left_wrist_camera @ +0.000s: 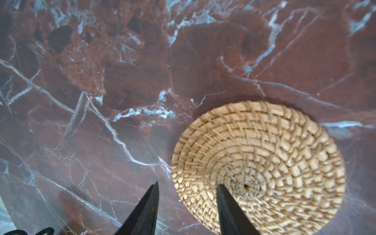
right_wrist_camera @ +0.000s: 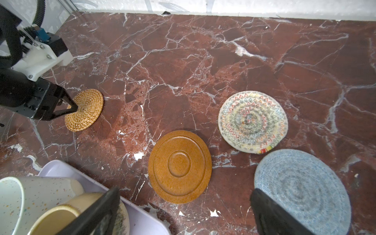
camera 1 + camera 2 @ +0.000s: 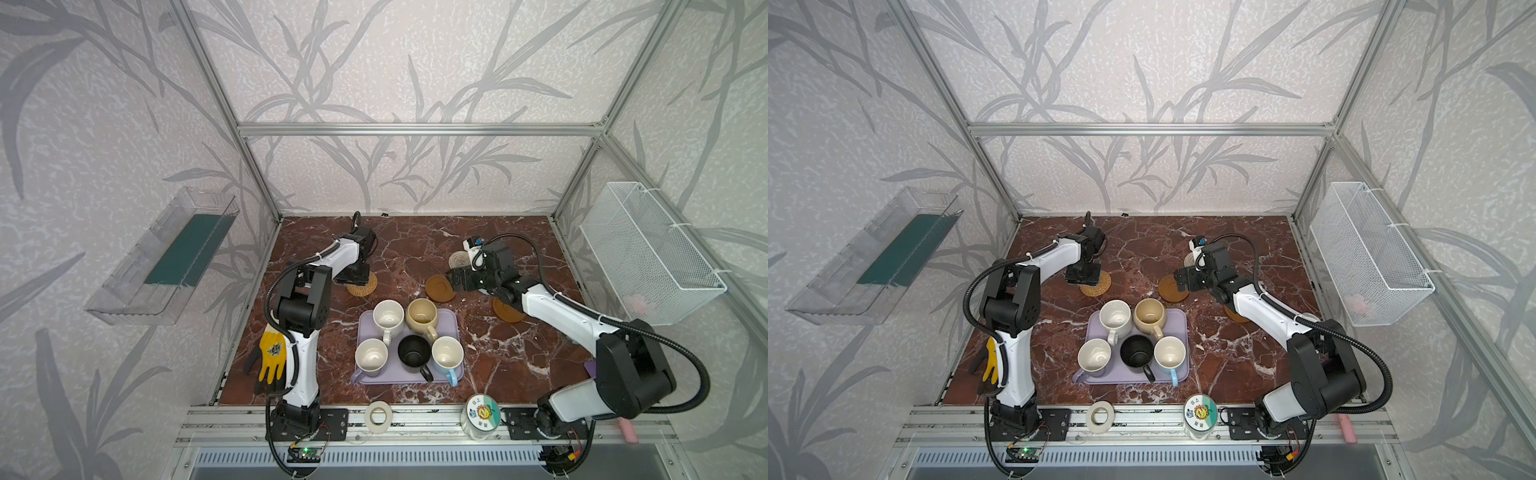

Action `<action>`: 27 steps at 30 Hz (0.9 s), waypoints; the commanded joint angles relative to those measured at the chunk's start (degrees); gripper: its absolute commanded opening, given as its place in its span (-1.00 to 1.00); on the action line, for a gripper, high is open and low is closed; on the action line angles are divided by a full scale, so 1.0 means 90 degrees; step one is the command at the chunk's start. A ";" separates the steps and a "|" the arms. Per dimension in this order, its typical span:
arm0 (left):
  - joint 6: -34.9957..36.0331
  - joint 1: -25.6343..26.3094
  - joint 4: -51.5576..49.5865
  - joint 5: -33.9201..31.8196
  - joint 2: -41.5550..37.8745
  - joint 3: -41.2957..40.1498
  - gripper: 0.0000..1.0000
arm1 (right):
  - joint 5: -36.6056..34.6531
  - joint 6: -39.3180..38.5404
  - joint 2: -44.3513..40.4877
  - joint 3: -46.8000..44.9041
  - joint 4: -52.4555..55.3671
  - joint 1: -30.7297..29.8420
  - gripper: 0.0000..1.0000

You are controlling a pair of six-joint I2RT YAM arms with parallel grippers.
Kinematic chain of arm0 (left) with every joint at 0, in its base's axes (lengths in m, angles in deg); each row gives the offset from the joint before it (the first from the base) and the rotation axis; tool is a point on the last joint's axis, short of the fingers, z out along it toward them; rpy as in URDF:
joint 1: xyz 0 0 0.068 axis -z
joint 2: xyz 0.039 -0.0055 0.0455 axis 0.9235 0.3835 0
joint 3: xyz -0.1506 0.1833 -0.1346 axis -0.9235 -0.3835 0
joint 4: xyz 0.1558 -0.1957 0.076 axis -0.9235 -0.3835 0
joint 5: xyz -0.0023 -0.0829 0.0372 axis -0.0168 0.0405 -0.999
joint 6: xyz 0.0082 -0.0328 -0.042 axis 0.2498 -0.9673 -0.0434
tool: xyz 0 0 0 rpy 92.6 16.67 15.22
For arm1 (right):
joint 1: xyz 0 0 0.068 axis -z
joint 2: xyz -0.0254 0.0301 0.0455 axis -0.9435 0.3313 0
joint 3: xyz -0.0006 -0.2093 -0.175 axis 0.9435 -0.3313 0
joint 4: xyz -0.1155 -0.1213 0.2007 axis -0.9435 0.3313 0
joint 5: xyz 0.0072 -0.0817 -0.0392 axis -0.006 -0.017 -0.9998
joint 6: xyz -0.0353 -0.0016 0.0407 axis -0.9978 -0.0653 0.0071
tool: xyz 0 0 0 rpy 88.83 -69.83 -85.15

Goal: Place cups on coasters
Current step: Move the coaster to the middle-left of the table.

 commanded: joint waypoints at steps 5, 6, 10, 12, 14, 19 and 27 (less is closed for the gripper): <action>-0.0186 -0.0143 -0.0377 -0.0394 0.0250 0.0010 -0.04 | 0.0038 0.0044 0.0169 0.0207 -0.0051 -0.0202 0.99; -0.0216 -0.0180 -0.0372 -0.0511 0.0246 -0.0002 -0.04 | 0.0037 0.0046 0.0185 0.0217 -0.0051 -0.0217 0.99; -0.0220 -0.0420 -0.0336 -0.0389 0.0257 0.0017 -0.05 | 0.0023 0.0050 0.0210 0.0226 -0.0051 -0.0269 0.99; -0.0156 -0.0415 -0.0257 -0.0151 0.0211 0.0025 -0.05 | 0.0009 0.0057 0.0225 0.0228 -0.0063 -0.0284 0.99; -0.0200 -0.0374 -0.0189 0.0075 0.0169 -0.0006 -0.04 | -0.0001 0.0072 0.0248 0.0234 -0.0078 -0.0281 0.99; -0.0310 -0.0364 -0.0253 0.0242 0.0133 0.0097 -0.03 | 0.0023 0.0121 0.0288 0.0269 -0.0069 -0.0289 0.99; -0.0398 -0.0374 -0.0623 -0.0133 -0.0345 0.0481 0.07 | -0.0135 0.0115 0.0128 0.0255 0.0065 -0.0283 1.00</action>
